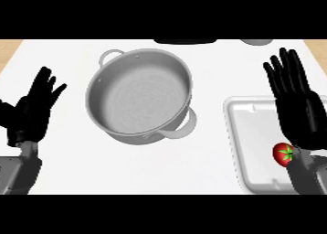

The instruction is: Pick the tomato from the tray and place it in the pot

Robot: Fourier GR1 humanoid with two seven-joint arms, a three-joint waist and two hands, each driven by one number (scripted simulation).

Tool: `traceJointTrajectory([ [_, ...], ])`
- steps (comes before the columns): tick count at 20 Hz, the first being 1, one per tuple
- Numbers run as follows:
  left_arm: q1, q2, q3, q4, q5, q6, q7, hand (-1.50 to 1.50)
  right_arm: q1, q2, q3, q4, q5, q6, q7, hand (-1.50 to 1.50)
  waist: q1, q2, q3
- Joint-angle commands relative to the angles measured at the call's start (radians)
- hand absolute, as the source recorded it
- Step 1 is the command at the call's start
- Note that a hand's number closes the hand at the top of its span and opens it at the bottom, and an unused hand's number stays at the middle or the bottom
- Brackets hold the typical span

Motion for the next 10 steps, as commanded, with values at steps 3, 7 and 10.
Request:
traceJointTrajectory([
  [3,-0.004,0.022,0.013,-0.076,-0.023,0.005,0.001,0.0,0.083,-0.204,-0.225,0.152,-0.053,0.18,-0.096,1.5,0.01,0.038,0.007],
  [7,0.001,0.026,0.013,-0.076,-0.036,0.012,-0.018,0.0,0.13,-0.505,-0.18,0.179,0.294,0.185,-0.122,1.5,-0.015,0.049,-0.023],
  [10,0.025,-0.001,-0.013,-0.105,-0.043,0.013,-0.019,0.0,0.221,-0.344,-0.325,0.47,0.215,0.111,-0.37,-1.5,0.018,0.044,0.009],
])
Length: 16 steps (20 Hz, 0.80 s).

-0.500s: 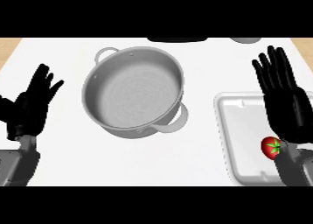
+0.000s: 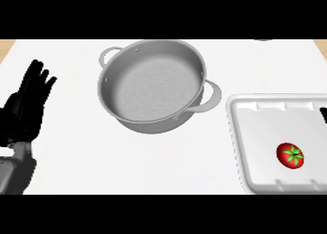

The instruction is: Pick the tomato from the tray and place it in the pot

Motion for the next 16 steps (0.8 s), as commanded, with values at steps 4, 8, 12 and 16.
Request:
traceJointTrajectory([
  [4,0.005,-0.051,-0.028,-0.031,-0.026,0.031,0.015,0.0,0.069,-0.031,-0.149,0.343,0.011,0.163,-0.494,-1.5,0.01,-0.004,0.003],
  [8,0.035,-0.042,-0.015,-0.045,-0.053,0.006,0.006,0.0,0.112,-0.094,-0.162,0.31,0.051,0.238,-0.542,-1.5,0.005,-0.007,0.0],
  [12,0.017,-0.005,0.044,-0.03,-0.005,-0.036,0.021,0.0,0.15,-0.201,-0.107,0.155,0.073,0.315,-0.336,-1.5,-0.004,-0.01,-0.002],
  [16,0.014,-0.014,0.036,-0.029,-0.007,-0.04,0.009,0.0,0.133,-0.3,0.0,0.056,0.18,0.34,-0.157,-1.5,0.003,-0.009,-0.004],
])
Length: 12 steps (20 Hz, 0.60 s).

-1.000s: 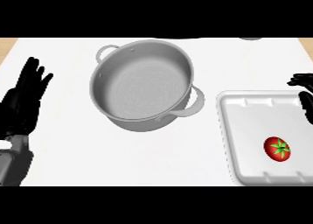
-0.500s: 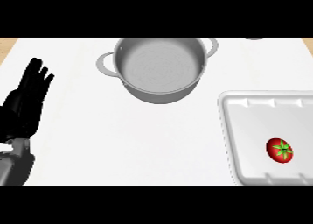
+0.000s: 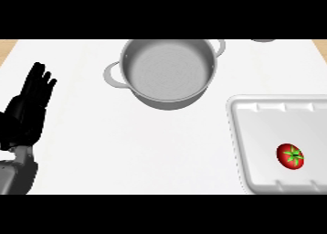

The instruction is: Pick the tomato from the tray and place it in the pot

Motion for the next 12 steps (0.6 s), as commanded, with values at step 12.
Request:
traceJointTrajectory([
  [12,-0.08,-0.026,-0.007,-0.006,-0.051,0.027,0.077,0.0,-0.008,-0.078,0.254,-0.403,0.214,0.136,0.552,-1.5,0.0,0.0,0.002],
])
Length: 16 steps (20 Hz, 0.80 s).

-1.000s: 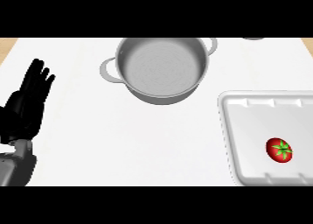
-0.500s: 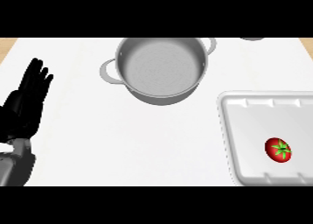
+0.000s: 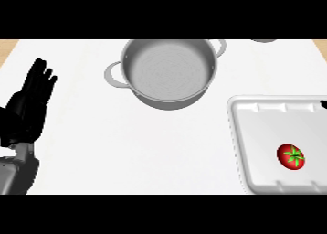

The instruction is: Pick the tomato from the tray and place it in the pot

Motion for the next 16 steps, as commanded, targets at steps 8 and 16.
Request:
traceJointTrajectory([
  [8,0.056,-0.061,0.016,-0.022,-0.061,-0.023,-0.034,0.0,0.017,0.162,0.016,-0.17,0.101,0.087,0.241,-1.5,-0.002,0.001,0.001],
  [16,0.036,-0.046,0.045,-0.128,-0.058,-0.036,0.088,0.0,0.058,0.232,0.024,-0.088,0.31,0.036,0.206,-1.5,0.001,0.0,0.002],
])
